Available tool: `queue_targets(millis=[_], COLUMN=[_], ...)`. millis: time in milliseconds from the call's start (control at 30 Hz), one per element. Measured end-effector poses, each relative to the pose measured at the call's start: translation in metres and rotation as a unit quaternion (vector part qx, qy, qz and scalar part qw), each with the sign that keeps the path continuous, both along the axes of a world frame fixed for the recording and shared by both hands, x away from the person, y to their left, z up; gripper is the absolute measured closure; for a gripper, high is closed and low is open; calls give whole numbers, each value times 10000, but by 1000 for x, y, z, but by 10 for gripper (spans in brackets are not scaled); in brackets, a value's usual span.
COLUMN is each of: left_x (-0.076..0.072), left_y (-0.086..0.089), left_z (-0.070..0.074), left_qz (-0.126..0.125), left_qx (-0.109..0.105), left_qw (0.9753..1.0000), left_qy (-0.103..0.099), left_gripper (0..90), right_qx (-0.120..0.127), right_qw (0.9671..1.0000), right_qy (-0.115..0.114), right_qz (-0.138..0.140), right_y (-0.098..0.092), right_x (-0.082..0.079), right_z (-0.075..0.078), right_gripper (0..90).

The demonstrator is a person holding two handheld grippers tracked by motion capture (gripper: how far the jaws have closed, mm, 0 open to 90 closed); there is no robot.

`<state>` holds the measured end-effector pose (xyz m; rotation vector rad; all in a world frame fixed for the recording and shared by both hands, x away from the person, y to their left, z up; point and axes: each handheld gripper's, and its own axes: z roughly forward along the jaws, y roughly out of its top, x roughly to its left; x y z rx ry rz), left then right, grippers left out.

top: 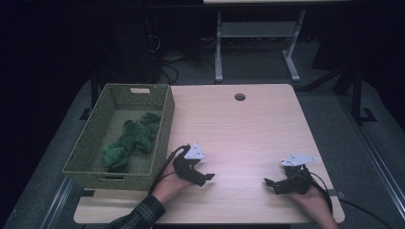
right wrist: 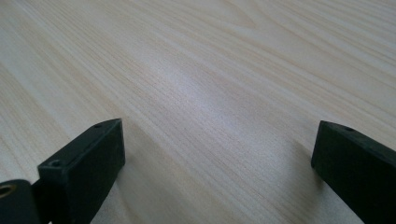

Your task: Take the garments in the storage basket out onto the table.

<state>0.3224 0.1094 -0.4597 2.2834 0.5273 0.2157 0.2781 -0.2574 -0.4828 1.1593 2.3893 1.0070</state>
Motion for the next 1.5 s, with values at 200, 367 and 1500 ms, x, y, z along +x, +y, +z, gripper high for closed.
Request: queue_targets(millis=[200,367,1500], left_x=[1,0,0], left_y=[2,2,3], left_z=[3,5,43], left_qz=[42,16,130], left_qx=[-78,-40,-109], left_qw=[10000,10000,9999], left_qy=[24,48,-16], left_gripper=[137,137,137], right_qx=[11,15,0], right_qw=[10000,10000,10000], right_qy=[3,4,-1], right_qz=[-5,-8,-1], right_y=[0,0,0], right_x=[0,0,0], right_z=[0,0,0], right_gripper=[25,25,25])
